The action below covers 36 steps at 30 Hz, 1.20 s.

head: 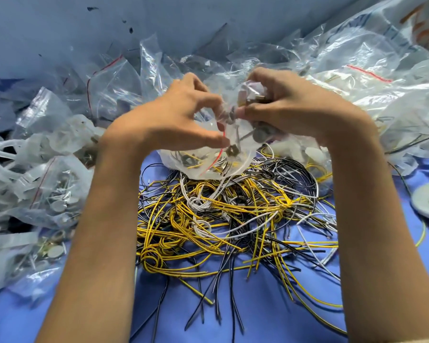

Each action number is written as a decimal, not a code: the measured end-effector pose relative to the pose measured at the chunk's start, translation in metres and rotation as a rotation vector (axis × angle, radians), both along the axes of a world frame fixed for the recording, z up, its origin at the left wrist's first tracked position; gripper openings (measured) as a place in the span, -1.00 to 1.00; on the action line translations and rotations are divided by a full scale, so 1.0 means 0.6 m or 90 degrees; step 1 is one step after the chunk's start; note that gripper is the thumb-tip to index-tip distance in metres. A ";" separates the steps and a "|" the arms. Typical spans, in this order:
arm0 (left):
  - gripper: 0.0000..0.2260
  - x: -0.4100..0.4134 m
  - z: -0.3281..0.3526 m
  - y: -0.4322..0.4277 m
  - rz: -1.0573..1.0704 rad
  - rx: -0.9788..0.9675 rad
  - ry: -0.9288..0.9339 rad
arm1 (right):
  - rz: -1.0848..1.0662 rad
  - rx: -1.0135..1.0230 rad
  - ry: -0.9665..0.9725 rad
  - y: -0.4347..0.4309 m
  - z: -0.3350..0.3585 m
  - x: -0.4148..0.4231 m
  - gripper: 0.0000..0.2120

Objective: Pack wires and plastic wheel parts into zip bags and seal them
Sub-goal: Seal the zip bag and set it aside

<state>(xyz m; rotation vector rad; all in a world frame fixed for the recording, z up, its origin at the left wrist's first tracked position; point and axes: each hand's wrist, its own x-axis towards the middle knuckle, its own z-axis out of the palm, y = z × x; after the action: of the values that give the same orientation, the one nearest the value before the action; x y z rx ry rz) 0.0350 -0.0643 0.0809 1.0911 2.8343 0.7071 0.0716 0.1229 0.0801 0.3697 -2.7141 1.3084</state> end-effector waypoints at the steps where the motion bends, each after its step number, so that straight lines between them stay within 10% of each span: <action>1: -0.83 0.002 0.000 0.000 0.010 -0.024 0.006 | 0.002 0.024 0.001 0.001 0.001 0.000 -0.84; 10: -0.56 -0.010 -0.021 0.019 0.069 -0.048 0.045 | 0.014 0.054 -0.030 -0.018 -0.006 -0.002 -0.62; 36: -0.64 -0.007 -0.001 0.013 0.067 -0.048 0.127 | -0.051 0.138 -0.004 -0.036 -0.014 -0.023 -0.84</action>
<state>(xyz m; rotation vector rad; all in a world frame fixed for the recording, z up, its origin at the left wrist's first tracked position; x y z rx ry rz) 0.0309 -0.0565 0.0800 1.0633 3.0770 0.5174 0.0576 0.1014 0.0717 0.2713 -2.8507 1.0011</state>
